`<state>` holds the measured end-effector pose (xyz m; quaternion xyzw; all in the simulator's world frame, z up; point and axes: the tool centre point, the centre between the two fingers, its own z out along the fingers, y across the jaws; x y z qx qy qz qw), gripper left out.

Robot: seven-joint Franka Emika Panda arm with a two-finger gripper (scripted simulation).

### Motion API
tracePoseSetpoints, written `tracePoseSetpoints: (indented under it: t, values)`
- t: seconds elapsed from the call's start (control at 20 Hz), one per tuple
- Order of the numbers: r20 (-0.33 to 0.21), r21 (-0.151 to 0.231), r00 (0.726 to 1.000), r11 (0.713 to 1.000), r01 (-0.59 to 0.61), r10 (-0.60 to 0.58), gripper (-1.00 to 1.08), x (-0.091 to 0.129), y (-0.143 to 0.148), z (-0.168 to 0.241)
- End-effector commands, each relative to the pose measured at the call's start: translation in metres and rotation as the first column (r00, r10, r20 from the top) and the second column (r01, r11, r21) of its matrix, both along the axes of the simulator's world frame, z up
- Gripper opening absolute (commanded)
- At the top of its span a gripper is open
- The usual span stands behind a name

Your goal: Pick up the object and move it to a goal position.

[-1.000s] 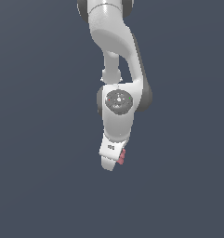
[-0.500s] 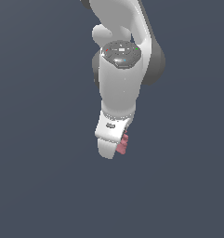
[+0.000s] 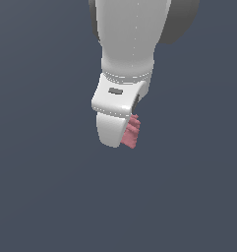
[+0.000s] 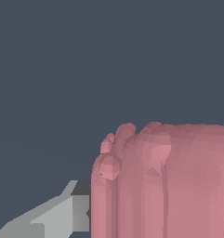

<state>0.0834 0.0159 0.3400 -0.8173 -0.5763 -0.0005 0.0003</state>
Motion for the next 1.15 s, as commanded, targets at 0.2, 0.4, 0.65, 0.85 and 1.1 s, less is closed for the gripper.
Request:
tracePoseSetpoints:
  t: [0.2, 0.4, 0.65, 0.85, 1.1]
  values:
    - [-0.001, 0.0, 1.0, 1.0, 0.001, -0.001, -1.0, 0.001, -0.001, 0.058]
    - [-0.001, 0.0, 1.0, 1.0, 0.001, -0.001, -1.0, 0.002, -0.002, 0.079]
    - [-0.001, 0.0, 1.0, 1.0, 0.002, -0.002, -1.0, 0.003, -0.002, 0.096]
    - [-0.001, -0.001, 1.0, 1.0, 0.002, -0.002, -1.0, 0.004, -0.002, 0.102]
    - [-0.001, -0.001, 1.0, 1.0, 0.002, -0.002, -1.0, 0.005, -0.003, 0.105]
